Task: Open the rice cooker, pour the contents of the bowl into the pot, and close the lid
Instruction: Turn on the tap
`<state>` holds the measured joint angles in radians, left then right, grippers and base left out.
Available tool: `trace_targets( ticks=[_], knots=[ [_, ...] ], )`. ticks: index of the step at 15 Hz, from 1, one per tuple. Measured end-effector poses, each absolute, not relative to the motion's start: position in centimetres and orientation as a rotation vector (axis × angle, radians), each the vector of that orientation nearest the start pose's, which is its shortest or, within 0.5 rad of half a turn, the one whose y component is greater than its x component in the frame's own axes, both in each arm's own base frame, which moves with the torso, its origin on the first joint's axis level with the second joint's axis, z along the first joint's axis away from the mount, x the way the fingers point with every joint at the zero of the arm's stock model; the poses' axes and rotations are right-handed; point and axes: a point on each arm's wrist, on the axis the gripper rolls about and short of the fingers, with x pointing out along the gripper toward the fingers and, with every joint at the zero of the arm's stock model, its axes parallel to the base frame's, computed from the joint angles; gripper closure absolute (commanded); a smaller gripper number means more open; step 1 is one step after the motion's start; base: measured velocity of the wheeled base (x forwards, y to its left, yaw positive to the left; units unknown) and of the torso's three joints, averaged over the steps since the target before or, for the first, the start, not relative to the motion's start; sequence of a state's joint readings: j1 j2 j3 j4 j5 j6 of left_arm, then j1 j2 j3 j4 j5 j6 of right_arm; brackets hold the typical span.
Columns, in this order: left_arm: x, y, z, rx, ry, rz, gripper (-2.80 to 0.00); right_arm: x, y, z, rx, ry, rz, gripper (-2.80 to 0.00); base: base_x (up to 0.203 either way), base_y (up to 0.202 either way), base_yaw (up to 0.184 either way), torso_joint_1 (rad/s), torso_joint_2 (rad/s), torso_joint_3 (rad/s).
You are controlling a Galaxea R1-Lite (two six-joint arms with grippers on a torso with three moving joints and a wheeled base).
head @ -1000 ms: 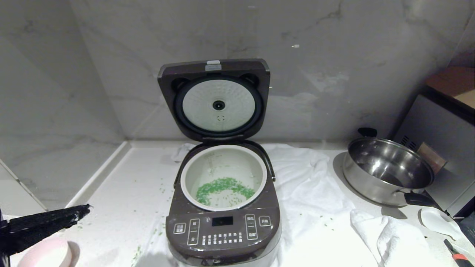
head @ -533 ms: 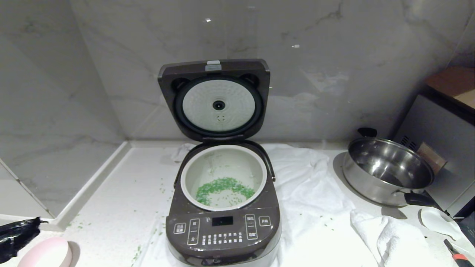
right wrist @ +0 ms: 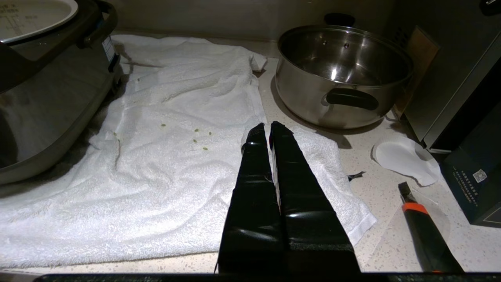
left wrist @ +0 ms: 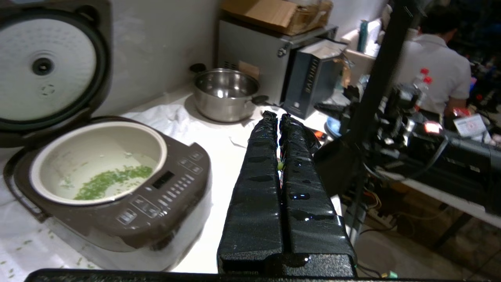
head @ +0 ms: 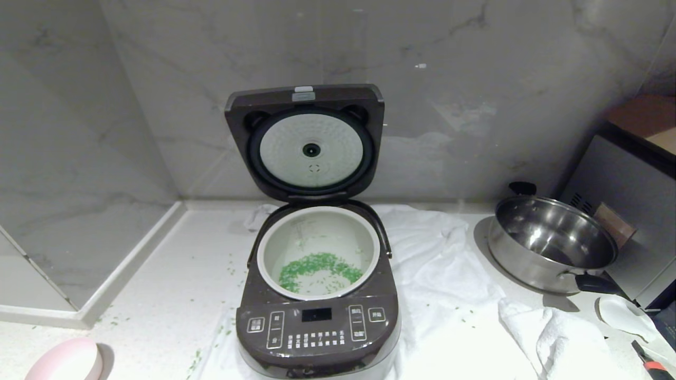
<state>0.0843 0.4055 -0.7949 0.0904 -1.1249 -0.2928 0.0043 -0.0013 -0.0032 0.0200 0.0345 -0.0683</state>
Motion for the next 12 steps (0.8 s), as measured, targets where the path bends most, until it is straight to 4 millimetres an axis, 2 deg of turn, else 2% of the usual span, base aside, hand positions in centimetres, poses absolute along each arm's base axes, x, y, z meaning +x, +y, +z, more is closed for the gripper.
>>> trace_targets(
  ticks=[3,5,8,12],
  knots=[
    [-7.5,-2.2,25.7,-0.092,-0.105,-1.104,0.0,-2.3,0.1,7.4,-0.068,0.014,0.039,0.0,0.0,0.0,0.0,0.0,0.0,0.0],
    [-8.3,-2.0,24.1,-0.112,-0.099,-1.072,0.0,-2.3,0.1,7.4,-0.068,0.014,0.04,0.0,0.0,0.0,0.0,0.0,0.0,0.0],
    [-8.1,-1.8,21.5,-0.136,-0.126,-0.87,0.0,-2.3,0.1,7.4,-0.068,0.014,0.039,0.0,0.0,0.0,0.0,0.0,0.0,0.0],
    [-6.7,-1.1,18.0,-0.076,-0.161,-0.482,0.0,-2.3,0.1,7.4,-0.068,0.014,0.04,0.0,0.0,0.0,0.0,0.0,0.0,0.0]
  ],
)
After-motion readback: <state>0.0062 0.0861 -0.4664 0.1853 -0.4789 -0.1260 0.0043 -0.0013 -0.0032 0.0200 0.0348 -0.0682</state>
